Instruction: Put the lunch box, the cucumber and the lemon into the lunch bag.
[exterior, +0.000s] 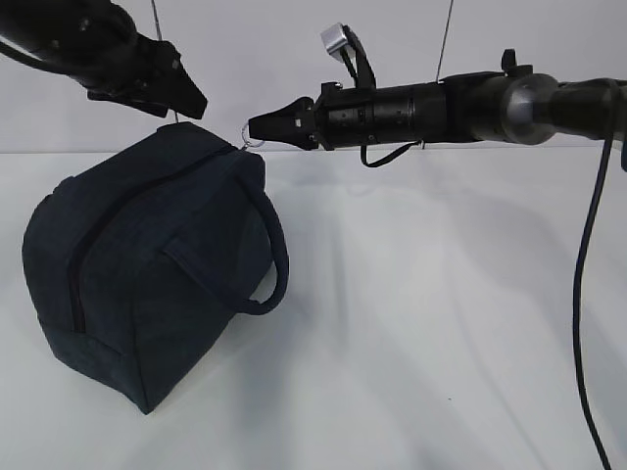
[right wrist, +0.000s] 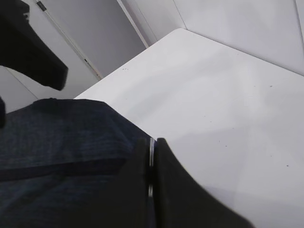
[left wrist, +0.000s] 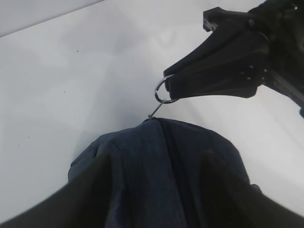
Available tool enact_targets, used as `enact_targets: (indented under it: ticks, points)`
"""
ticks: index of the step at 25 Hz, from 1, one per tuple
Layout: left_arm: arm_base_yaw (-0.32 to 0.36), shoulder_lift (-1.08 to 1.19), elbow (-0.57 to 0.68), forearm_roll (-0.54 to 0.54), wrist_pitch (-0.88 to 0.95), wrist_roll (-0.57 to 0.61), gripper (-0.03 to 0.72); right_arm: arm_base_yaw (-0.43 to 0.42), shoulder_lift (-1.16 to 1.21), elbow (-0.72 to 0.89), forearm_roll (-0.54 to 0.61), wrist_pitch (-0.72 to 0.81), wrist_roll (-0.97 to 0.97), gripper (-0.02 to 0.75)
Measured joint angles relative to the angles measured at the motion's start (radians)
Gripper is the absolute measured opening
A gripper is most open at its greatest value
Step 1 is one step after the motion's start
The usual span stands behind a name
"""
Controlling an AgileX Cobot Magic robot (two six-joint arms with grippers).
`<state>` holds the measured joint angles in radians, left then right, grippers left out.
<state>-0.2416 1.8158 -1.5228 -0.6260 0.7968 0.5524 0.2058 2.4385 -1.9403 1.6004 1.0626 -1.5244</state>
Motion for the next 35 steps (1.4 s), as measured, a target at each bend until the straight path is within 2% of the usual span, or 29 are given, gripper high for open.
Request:
enact_targets:
  ticks: [5,9,16,23,27,35]
  points:
    - [0.0,0.061,-0.007,0.0,-0.017,0.006,0.414,0.0,0.0,0.0,-0.006,0.0,0.0,0.008]
    - [0.0,0.087,-0.009,0.015,-0.033,0.008,0.365,0.0,0.0,0.0,-0.008,0.0,0.0,0.008]
    - [-0.002,0.089,-0.009,0.015,-0.057,0.009,0.183,0.0,0.0,0.0,-0.014,0.0,0.0,0.008]
    - [-0.002,0.089,-0.009,0.015,-0.054,0.011,0.126,0.0,0.0,0.0,-0.015,-0.002,0.0,0.008]
    - [-0.011,0.089,-0.009,0.015,-0.042,0.023,0.019,0.0,0.0,0.0,-0.016,-0.002,0.0,0.008]
    - [-0.02,0.089,-0.01,0.015,-0.037,0.033,0.01,0.0,0.0,0.0,-0.016,-0.002,0.0,0.008]
